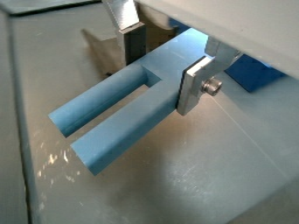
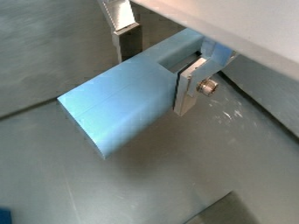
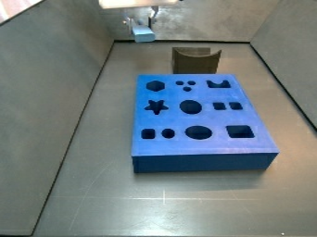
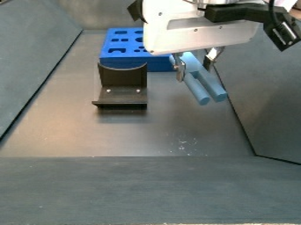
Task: Pick up the square-circle object. Move up. Rotate the square-circle object. Place the square-circle object on the fixture. Regrasp the square-circle object. Move to above the board. Insert the square-circle object.
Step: Rotate the square-circle object.
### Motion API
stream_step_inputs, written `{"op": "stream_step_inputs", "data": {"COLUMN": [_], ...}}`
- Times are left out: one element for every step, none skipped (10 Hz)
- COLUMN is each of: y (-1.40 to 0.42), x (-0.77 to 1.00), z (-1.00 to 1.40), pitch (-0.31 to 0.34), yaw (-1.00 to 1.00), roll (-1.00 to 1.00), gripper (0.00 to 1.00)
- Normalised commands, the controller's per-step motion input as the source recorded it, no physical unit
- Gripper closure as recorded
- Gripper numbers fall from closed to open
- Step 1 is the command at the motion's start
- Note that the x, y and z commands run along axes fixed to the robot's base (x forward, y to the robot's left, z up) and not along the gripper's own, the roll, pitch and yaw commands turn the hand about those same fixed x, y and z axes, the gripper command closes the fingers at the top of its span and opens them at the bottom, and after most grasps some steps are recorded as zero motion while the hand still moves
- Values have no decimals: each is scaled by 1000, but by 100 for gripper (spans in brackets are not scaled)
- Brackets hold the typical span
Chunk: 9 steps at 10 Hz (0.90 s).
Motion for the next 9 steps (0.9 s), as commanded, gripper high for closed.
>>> {"op": "stream_step_inputs", "data": {"y": [15, 15, 15, 15, 14, 0, 1, -2, -4], "x": [12, 12, 12, 12, 11, 0, 9, 24, 31], "z": [-3, -3, -3, -3, -3, -1000, -1000, -1000, -1000], "pitch": [-16, -19, -18, -18, -17, 0, -10, -24, -29], "yaw": [-1000, -832, -602, -404, -234, 0, 51, 51, 44], "roll": [-5, -6, -6, -6, -6, 0, 1, -12, -27], "gripper": [100, 100, 100, 100, 100, 100, 100, 100, 100]}}
